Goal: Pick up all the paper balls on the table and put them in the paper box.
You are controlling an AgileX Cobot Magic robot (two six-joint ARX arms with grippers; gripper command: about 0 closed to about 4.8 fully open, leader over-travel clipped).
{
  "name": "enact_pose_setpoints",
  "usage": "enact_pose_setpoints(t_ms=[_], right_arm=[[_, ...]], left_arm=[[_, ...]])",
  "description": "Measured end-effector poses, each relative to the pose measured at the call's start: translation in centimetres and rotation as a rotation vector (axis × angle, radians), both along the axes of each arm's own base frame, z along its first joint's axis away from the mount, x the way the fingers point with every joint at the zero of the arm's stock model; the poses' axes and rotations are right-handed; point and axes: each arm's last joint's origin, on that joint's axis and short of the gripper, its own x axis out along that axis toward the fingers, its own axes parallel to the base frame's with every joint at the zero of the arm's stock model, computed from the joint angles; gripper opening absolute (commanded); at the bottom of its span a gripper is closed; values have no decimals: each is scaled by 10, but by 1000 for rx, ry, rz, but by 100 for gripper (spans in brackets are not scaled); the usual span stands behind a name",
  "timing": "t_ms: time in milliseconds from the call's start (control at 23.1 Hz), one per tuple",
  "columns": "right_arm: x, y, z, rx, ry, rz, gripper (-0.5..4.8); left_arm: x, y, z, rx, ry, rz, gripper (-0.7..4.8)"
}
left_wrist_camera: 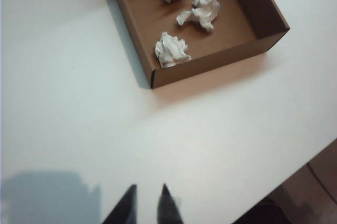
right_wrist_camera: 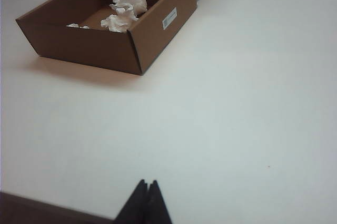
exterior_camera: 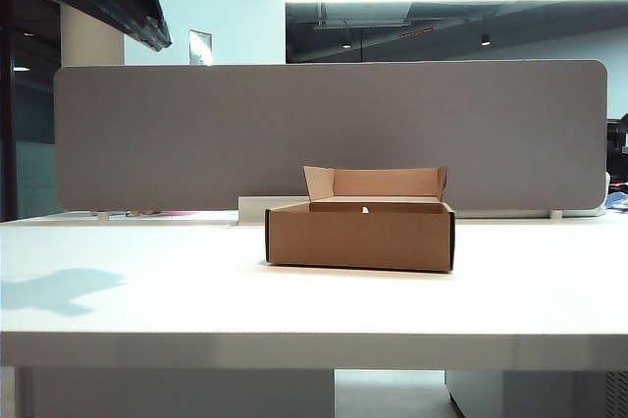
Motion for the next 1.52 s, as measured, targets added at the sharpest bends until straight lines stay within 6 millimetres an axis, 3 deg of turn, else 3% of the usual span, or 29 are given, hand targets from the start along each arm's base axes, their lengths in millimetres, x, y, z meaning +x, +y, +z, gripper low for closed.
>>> enact_pose_setpoints(t_ms=[390,693,1517], right_arm=[[1,-9,1,8,-10,-66,-1],[-5,-22,14,29,-169,-193,-1],[-6,-23,17,32,-201,-202,-1]], left_arm=[[4,-2,5,-24,-69,0,51],[5,-2,6,-29,-81,-1,51],[5,-2,6,-31,-85,-2,47]])
